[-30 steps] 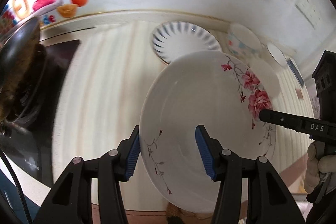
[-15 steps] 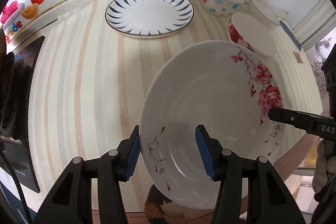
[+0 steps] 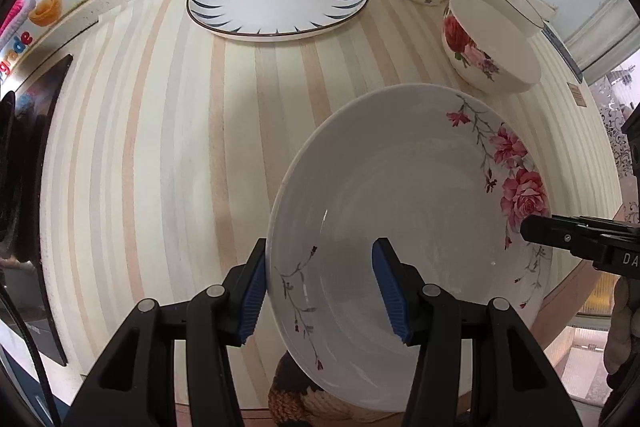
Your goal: Organize plates and bowls
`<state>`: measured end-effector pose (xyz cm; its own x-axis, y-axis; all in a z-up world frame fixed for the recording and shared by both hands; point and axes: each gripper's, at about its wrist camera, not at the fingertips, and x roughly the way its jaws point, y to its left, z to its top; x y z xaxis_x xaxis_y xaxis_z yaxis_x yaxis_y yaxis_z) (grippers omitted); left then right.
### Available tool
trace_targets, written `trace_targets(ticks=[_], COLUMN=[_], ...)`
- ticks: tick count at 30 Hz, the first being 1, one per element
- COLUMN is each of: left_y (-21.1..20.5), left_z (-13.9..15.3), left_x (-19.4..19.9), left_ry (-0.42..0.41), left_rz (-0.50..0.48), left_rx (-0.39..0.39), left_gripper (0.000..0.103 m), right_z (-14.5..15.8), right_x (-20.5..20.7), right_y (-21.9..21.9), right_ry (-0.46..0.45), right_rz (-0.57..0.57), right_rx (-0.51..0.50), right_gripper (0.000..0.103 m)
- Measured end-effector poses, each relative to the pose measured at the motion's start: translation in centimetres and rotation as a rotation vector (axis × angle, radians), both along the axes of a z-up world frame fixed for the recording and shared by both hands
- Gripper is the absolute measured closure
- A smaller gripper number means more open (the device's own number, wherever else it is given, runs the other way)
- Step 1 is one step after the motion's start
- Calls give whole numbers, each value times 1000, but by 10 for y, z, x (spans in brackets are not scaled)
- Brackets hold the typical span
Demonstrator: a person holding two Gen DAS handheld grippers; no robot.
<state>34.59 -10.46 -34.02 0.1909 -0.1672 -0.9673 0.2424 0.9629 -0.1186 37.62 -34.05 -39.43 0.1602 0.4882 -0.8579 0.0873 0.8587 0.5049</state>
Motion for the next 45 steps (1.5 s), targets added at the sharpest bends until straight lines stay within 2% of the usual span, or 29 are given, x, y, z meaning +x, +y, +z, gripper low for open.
trace_targets(ticks=[3,9,13,18,22,26,31,36,39,41,43,45], left_y=[-1,17,37,57,70,85,96,95,90,85,81,77], left_z=[-1,6,15,26,39,47,32,-2,-22,-29,-32,-33], left_x=[-1,-1,2,16,51,110,177,216,231,235,237,238], left_ry=[-6,29,20,-14,-69,-117,-118,-48,4,19,14,-1], left_rz=[-4,61,112,156,179,204,200,147,118,100,80,68], left_rx=[-3,-71,-66,-39,-35,-25,-9,-8,-35,-56,-67,-61], left_gripper=[54,54,54,54,54,54,54,54,54,54,54,63], right_z=[3,10,19,46,77,96,76,39,22,15,11,7], right_x=[1,4,5,21,61,124,192,233,244,247,250,252], right_y=[-2,0,-5,-10,12,46,69,78,80,77,75,74], right_ry=[18,74,86,60,-17,-87,-72,-7,24,28,35,36], right_rz=[4,29,7,-59,-66,-86,-144,-202,-209,-210,-209,-208], right_rx=[-1,-18,-33,-18,-2,-36,-76,-90,-121,-143,-145,-151], right_gripper=[74,69,52,51,51,51,51,51,56,73,80,88])
